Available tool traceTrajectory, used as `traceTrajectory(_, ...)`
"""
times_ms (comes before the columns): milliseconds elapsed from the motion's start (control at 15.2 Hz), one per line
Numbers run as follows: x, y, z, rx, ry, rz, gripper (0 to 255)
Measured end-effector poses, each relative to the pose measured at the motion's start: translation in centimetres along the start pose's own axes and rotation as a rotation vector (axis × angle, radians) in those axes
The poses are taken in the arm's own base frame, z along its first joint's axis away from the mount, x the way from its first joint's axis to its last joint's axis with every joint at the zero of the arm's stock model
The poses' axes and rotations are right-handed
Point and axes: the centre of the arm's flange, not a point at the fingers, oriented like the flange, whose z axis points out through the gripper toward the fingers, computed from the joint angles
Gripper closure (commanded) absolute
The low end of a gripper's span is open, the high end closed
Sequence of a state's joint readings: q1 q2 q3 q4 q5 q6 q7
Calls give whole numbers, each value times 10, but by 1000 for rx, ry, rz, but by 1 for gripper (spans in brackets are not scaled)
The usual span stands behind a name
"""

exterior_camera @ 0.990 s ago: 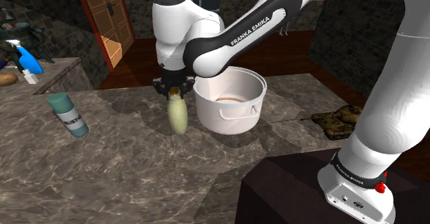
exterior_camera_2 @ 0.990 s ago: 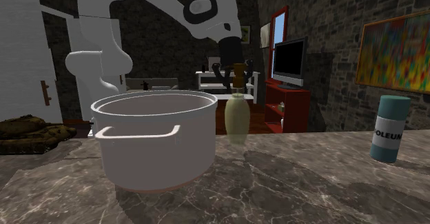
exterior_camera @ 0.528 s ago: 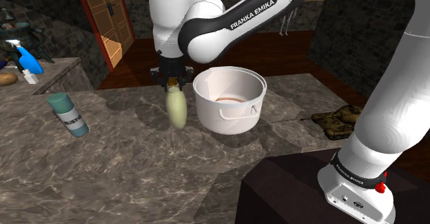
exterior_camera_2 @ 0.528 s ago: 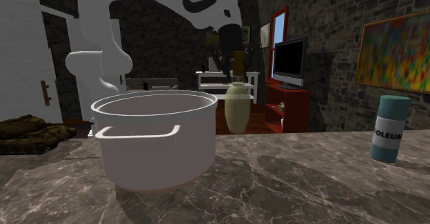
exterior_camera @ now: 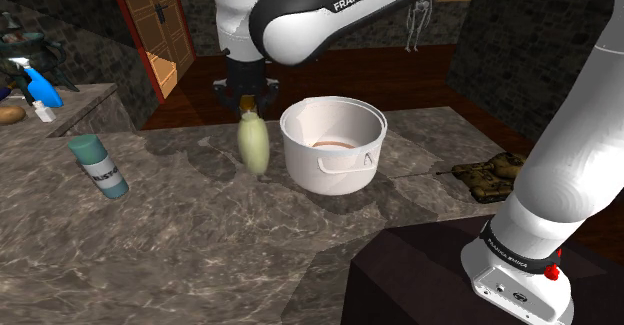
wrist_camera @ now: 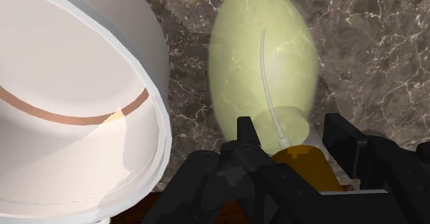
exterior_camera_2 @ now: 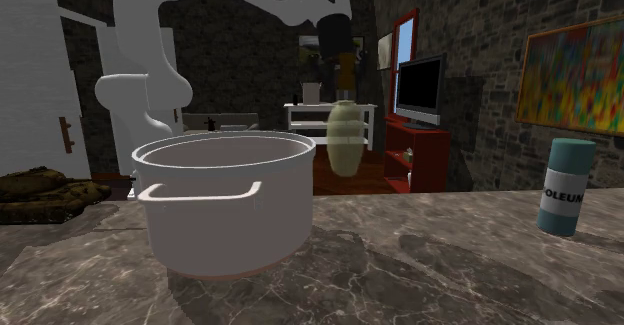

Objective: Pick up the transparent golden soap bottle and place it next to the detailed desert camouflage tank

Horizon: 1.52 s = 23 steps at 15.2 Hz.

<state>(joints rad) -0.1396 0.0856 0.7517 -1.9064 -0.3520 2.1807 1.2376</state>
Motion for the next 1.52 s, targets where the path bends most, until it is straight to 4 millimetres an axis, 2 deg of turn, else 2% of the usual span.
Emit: traceTrajectory(1518,36,-11,-115,0,0,0,255)
